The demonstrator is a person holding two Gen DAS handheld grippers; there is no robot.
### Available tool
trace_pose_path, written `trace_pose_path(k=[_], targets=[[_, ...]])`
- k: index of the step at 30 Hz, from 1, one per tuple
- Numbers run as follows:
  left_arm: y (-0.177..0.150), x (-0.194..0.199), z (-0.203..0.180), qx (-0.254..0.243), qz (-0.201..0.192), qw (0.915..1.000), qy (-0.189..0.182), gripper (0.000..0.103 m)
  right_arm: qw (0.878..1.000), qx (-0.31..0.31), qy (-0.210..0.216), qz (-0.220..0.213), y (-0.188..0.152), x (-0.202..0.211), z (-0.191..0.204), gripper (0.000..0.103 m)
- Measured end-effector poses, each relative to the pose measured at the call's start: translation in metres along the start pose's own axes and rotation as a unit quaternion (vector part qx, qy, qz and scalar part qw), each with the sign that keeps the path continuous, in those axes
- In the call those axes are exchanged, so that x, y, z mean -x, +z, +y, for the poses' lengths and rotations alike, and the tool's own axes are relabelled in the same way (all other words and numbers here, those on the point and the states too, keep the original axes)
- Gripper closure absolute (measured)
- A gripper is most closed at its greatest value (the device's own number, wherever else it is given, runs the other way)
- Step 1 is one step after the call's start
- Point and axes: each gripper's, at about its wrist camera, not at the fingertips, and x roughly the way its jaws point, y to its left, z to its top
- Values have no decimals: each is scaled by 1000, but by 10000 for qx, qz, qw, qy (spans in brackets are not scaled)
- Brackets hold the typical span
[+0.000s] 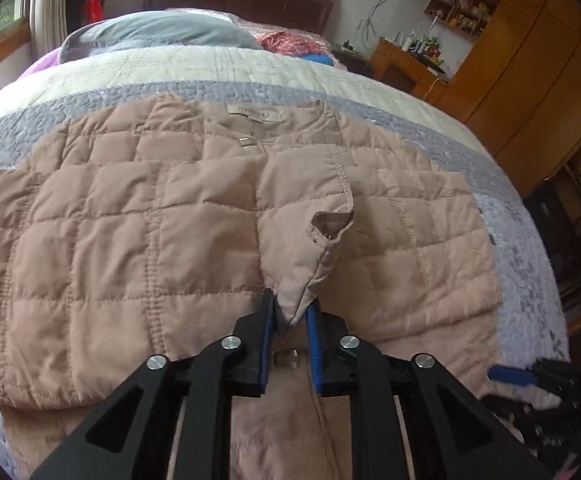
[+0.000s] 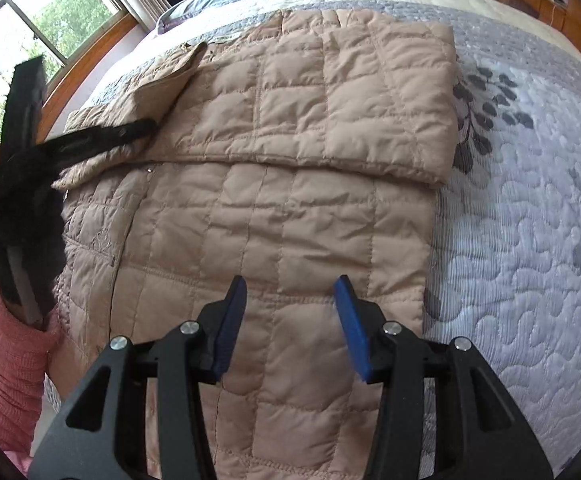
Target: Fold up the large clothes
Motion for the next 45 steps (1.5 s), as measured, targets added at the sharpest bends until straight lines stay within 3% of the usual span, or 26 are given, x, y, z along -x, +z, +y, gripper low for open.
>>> trace_pose_path(k=[3, 7, 10, 13, 17, 20, 23, 25, 26, 29, 33, 37, 41, 45], targets=[[-14, 39, 11, -14, -162, 9987, -476, 76, 10000, 73, 23, -12, 10, 0, 7, 57], [-18, 84, 38, 166, -510, 9975, -465, 72, 9994, 198, 290, -37, 35, -3, 27, 57], [-14, 93, 66, 238, -617, 9967, 465, 72, 9973, 202, 702, 6, 64, -8, 45, 57], [-12, 77, 94, 442, -373, 9936, 965, 73, 9958, 187, 886, 131, 92, -20, 60, 57], [-20, 44, 121, 709, -22, 9911, 1123, 73, 9936, -5, 1080, 343, 128, -49, 70, 57], [-27, 36, 124, 658, -90, 9912, 1141, 73, 9912, -175, 1194, 545, 142, -76, 72, 56], [-30, 35, 124, 609, -129, 9913, 1159, 73, 9894, -214, 1293, 630, 147, -94, 75, 69], [-30, 36, 124, 635, -109, 9914, 1141, 73, 9894, -123, 1321, 599, 147, -96, 81, 92], [-30, 37, 124, 650, -96, 9913, 1137, 73, 9892, -122, 1338, 588, 147, -96, 82, 95], [-23, 44, 118, 695, -121, 9907, 1160, 73, 9917, 90, 1231, 364, 149, -83, 92, 99], [-19, 79, 97, 549, -702, 9901, 1088, 73, 9908, 262, 1307, -223, 148, -30, 90, 100], [-10, 98, 76, 378, -1083, 9887, 968, 73, 9916, 286, 929, -856, 147, 30, 67, 100], [-3, 88, 56, 125, -1076, 9897, 937, 73, 9904, -24, 557, -1262, 139, 70, 24, 100], [-1, 56, 49, 34, -766, 9921, 996, 73, 9905, -542, 428, -1190, 132, 66, -28, 100]])
